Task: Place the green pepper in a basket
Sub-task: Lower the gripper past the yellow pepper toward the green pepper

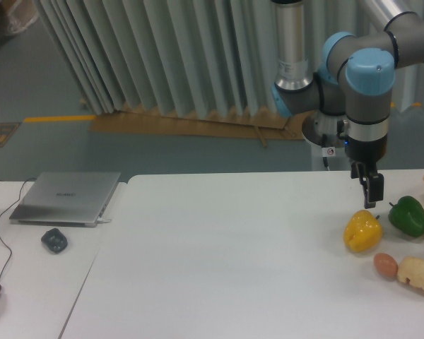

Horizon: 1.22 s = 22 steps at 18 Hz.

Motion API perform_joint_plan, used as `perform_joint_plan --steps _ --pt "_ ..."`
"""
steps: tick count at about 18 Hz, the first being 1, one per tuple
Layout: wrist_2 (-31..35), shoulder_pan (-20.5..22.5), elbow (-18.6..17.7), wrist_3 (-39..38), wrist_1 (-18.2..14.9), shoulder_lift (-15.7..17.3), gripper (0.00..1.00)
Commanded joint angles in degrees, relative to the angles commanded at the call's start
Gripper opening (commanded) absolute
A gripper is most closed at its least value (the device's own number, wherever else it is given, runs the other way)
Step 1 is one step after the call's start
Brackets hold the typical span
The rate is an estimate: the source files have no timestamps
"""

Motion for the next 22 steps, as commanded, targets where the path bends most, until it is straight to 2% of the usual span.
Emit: perform_joint_plan --steps 4,6,15,19,22 --pt "-4.6 2.6 0.1 15.5 0.1 -1.5 1.00" --pt "-5.8 3.0 0.1 19.2 0.1 -2.1 1.00" --pt "-5.7 2.7 0.2 28.7 0.0 -1.7 1.00" --pt "-4.9 2.3 0.7 28.4 -0.6 -1.5 1.00" --pt "-1.7 2.3 0.3 28.9 -0.5 -0.8 1.00"
